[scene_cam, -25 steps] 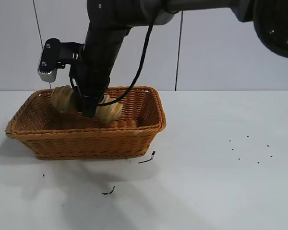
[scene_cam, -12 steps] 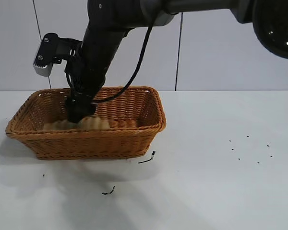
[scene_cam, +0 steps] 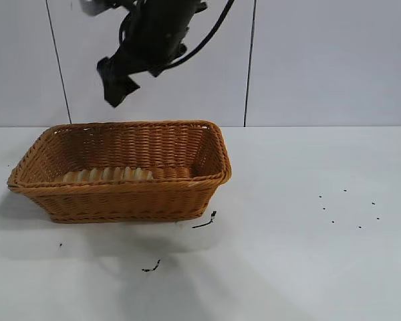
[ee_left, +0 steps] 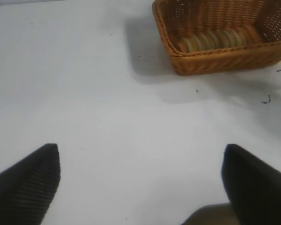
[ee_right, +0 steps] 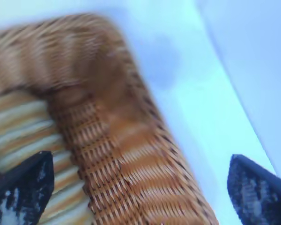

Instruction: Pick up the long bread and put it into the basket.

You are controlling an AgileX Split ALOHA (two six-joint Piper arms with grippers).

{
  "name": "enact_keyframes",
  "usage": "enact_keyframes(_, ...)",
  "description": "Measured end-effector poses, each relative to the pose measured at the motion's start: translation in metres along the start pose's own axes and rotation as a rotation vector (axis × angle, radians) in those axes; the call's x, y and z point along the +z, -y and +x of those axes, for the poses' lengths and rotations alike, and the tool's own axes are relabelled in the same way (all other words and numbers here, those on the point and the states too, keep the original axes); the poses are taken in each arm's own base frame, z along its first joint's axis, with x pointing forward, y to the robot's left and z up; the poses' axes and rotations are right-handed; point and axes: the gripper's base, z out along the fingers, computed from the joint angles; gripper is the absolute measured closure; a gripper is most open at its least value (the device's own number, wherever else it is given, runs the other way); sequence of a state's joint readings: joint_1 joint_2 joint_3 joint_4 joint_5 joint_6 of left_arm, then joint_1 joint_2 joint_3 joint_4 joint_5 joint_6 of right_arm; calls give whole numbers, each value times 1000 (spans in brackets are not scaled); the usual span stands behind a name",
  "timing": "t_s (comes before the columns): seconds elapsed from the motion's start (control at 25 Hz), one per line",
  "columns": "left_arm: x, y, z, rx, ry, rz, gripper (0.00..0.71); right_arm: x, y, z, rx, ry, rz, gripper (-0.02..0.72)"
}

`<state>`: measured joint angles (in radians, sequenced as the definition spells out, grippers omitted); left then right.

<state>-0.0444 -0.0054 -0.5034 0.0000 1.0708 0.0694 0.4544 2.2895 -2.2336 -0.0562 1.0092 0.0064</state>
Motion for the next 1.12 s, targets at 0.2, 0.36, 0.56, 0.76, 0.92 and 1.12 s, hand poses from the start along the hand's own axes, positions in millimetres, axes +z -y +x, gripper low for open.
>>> enact_keyframes(0.2, 0, 0, 0, 0, 0, 0, 14, -1, 77, 10, 137, -38, 89, 10)
enact_keyframes(0.36, 0, 0, 0, 0, 0, 0, 14, -5, 125, 23, 223, -84, 142, 10)
enact_keyframes(0.56, 0, 0, 0, 0, 0, 0, 14, -16, 196, 51, 356, -152, 213, 10)
enact_keyframes(0.76, 0, 0, 0, 0, 0, 0, 14, -24, 206, 59, 392, -195, 211, 10)
enact_keyframes(0.92, 0, 0, 0, 0, 0, 0, 14, -33, 204, 56, 398, -186, 199, 10)
enact_keyframes(1.12, 0, 0, 0, 0, 0, 0, 14, -64, 199, 51, 398, -147, 205, 10)
